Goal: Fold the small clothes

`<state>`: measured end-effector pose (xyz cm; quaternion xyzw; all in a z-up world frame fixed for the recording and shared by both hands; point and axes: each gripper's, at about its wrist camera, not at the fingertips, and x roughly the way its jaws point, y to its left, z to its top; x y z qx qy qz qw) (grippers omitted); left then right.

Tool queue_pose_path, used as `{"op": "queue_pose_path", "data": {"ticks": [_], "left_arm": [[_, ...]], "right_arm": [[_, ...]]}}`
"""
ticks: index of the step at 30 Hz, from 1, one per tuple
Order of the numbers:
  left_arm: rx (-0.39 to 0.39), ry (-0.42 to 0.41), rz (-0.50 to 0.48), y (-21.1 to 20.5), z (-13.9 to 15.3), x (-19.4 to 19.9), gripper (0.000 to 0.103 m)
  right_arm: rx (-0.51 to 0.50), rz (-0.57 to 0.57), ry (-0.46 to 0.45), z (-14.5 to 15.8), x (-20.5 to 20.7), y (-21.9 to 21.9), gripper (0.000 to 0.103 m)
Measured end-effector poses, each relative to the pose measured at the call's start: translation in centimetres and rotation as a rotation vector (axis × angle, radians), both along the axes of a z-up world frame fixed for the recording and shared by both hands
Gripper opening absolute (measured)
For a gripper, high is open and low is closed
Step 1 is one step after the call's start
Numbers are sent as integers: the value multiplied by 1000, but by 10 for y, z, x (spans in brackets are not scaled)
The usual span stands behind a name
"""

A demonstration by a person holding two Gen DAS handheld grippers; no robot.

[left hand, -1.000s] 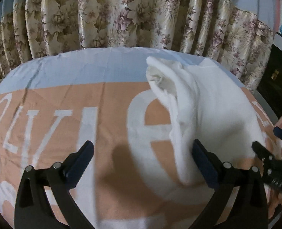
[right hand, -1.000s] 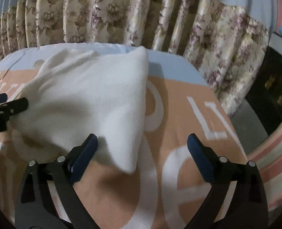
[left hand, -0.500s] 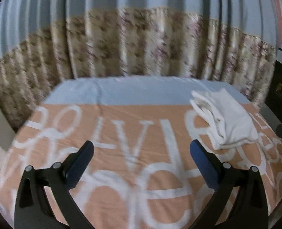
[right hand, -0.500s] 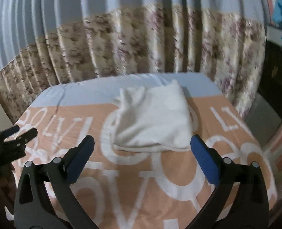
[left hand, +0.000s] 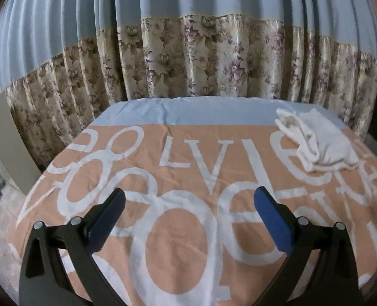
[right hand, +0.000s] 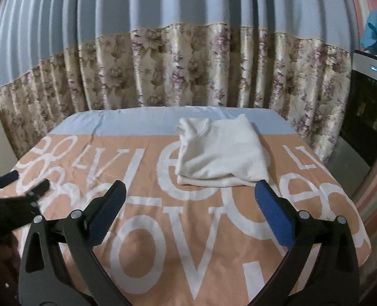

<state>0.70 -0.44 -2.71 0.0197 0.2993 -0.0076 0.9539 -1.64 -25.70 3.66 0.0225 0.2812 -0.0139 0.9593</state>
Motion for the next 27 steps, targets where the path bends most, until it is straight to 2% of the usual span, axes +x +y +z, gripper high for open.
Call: {"op": "queue_pose_path", "data": {"ticks": [4,15,19,22,27], "left_arm": [[-48,-24,16,12,9,7,101],[-42,17,23,10,-1,9,101],[-71,29,3,9,0,10,101],[-51,19,-22,3,3,10,101],[-61,0,-20,1,4,10,101]], "right_arm": [[48,-21,-12,-2,5,-2,100],[-10,4,-28,-3,8,2,100],[3,8,-25,-5,9,3,100],[21,7,-13,-7,9,1,100],[21,4,-19,-8,9,-1,100]]}}
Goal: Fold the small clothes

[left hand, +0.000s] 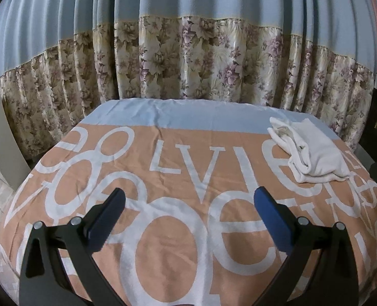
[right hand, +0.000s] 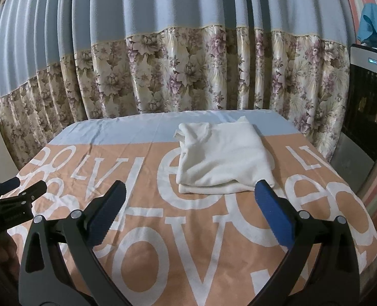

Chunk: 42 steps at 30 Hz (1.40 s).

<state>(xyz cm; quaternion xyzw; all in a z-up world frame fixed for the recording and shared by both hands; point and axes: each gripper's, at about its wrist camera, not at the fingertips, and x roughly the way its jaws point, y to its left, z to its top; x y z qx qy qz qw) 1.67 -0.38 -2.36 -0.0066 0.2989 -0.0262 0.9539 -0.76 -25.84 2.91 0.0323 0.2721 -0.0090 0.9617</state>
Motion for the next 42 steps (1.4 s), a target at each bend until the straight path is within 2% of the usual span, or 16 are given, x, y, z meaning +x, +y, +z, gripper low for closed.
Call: {"op": "queue_pose_path", "data": {"ticks": [3,22,37,42], "left_arm": [[31,8,10,-3,-4,1,101],[-21,31,-19,2,-6,3,101],[-30,32,17,7,-9,4,101],[6,35,18,5,-12,3,101]], "right_arm": [[-3,1,5,0,0,-1,100],[1,-1,13,-1,1,0,100],[-2,0,18,1,6,-3,100],[-2,3,24,0,6,-4,100]]}}
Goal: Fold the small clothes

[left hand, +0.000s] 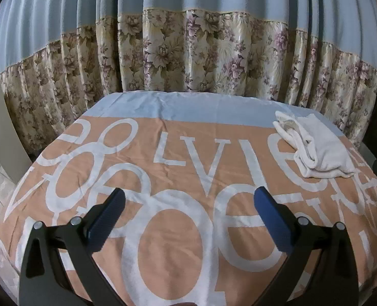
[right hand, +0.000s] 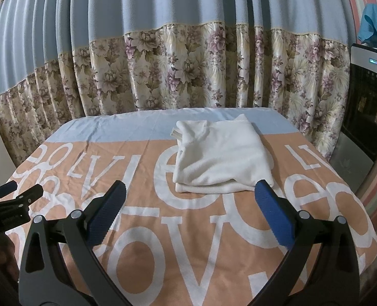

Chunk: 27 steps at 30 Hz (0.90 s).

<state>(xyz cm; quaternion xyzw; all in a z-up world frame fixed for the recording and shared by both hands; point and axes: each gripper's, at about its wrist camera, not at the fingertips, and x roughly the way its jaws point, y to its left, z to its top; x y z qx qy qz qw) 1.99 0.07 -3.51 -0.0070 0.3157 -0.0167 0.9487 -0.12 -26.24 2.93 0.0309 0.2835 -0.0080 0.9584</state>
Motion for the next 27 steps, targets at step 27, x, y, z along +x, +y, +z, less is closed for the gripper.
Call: {"op": "queue_pose_path", "data": {"ticks": [27], "left_arm": [[-68,16,3,0,0,2,101]], "right_arm": [[-6,0,11,-8,2,-2,100]]}}
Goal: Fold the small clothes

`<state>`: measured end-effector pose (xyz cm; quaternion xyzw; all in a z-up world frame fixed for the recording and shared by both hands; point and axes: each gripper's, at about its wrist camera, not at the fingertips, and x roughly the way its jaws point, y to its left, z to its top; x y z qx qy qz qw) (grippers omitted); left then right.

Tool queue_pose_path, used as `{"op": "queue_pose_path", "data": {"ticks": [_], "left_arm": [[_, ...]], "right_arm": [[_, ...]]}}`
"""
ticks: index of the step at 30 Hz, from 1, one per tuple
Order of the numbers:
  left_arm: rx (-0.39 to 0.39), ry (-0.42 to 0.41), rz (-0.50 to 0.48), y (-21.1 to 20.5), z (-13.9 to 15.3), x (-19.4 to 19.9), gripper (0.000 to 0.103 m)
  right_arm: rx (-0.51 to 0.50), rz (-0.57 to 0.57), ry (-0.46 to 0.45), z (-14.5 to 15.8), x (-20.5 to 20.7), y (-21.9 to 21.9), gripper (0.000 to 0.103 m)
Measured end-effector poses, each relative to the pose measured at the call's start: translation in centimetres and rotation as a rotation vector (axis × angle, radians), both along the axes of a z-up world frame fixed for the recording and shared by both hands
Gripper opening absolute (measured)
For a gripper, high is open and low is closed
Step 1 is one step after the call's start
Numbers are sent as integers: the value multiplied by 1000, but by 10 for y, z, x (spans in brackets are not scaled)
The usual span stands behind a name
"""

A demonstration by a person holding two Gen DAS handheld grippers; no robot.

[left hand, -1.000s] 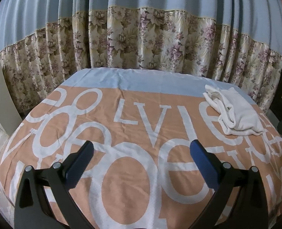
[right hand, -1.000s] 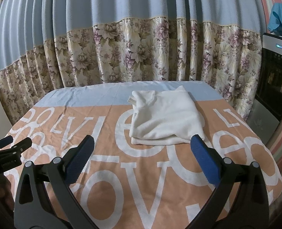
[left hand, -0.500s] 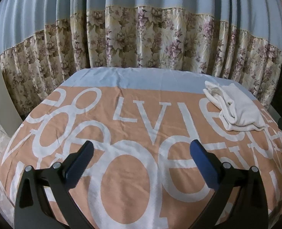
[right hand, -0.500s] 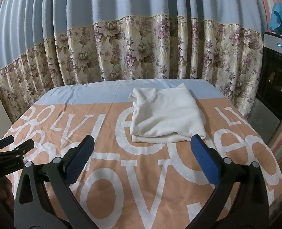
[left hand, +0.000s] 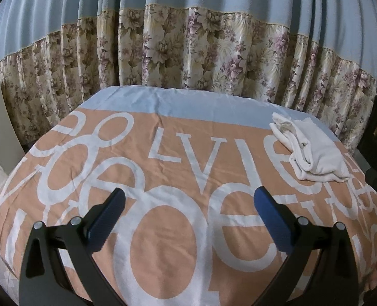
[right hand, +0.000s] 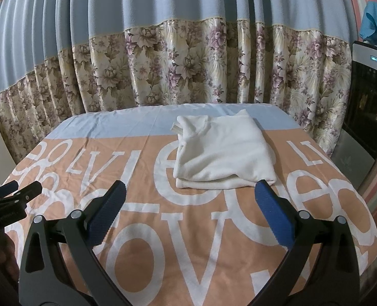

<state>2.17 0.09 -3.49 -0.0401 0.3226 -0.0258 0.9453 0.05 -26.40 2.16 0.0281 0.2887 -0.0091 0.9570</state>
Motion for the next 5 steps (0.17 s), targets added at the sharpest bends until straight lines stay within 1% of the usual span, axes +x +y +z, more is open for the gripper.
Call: {"op": "queue_pose_path", "data": {"ticks": [5], "left_arm": [[-2,-3,4,-1,0,1,101]], "right_arm": [[1,-3,-2,-2,0,-1,100]]}}
